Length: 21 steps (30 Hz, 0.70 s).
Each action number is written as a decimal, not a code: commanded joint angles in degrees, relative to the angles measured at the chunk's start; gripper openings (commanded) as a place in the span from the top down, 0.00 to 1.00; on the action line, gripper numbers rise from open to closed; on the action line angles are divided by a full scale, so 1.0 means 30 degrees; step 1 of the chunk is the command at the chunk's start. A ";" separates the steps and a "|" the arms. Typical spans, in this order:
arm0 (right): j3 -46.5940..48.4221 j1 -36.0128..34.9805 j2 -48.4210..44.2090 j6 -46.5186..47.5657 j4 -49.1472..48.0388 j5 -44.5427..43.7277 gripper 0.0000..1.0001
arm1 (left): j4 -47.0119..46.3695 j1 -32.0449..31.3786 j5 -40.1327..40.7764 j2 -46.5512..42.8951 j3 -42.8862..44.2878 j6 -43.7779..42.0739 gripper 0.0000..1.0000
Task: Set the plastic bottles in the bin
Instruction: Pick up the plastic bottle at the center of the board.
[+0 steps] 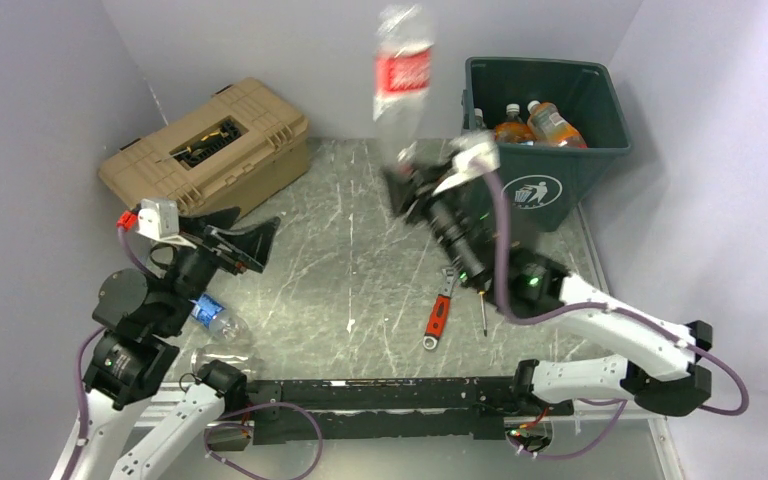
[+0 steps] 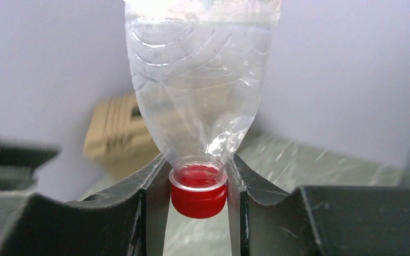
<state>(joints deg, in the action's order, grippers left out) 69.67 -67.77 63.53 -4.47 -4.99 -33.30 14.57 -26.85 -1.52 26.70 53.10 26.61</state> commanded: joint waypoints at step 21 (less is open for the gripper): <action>0.5005 2.0855 0.5266 -0.1868 -0.2249 0.1858 1.00 | 0.2485 -0.0029 0.8656 -0.2683 -0.3288 -0.5749 0.03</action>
<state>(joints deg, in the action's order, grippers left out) 83.46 -11.90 76.90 0.99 -12.40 -35.73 23.16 -26.85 22.48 19.77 43.29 10.13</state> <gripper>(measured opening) 0.412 0.976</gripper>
